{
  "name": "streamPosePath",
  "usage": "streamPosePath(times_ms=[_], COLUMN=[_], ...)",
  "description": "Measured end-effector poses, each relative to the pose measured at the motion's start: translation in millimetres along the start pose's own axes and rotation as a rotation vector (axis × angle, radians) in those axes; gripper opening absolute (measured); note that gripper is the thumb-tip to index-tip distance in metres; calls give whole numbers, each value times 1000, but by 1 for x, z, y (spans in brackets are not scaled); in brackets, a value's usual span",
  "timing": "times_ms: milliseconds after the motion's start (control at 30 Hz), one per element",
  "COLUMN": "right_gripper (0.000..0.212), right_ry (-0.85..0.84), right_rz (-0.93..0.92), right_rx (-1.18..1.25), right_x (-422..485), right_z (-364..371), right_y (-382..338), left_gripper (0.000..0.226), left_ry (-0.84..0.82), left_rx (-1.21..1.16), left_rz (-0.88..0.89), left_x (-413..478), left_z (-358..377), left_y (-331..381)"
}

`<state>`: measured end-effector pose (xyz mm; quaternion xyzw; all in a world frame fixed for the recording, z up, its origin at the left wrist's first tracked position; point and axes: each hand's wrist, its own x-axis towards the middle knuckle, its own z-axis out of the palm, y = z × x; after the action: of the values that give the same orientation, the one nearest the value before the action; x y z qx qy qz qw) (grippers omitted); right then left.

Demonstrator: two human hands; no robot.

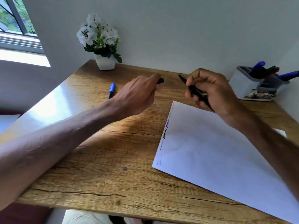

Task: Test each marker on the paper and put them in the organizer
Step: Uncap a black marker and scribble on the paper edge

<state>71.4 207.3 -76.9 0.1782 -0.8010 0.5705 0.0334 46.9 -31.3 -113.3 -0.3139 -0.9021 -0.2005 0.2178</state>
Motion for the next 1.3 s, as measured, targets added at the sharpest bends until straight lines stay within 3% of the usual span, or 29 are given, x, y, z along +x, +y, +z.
streamPosePath(times_ms=[133,267,400,567,700,833,1300], right_gripper=[49,34,19,24,32,16,6], right_ry=[-165,-172,-125,-176,-194,-157,-242], right_rz=[100,49,11,126,210,223,-115], right_rx=[295,260,111,170,219,232,-77], right_x=[-10,-29,-57,-92,-114,-117,-107], right_z=[-10,-4,11,24,35,40,45], right_y=[-7,1,-2,-15,-25,-20,-7], left_gripper=[19,25,24,22,27,31,37], left_ry=[-65,-134,-245,-335,-452,-516,-365], left_rx=[-212,-335,-411,-479,-409,-332,-301], left_rz=[-146,-195,-128,-3,80,94,143], left_x=[0,2,2,0,-3,-3,-15], left_z=[-1,-7,-9,-10,-9,-6,8], left_y=[7,18,28,36,44,45,43])
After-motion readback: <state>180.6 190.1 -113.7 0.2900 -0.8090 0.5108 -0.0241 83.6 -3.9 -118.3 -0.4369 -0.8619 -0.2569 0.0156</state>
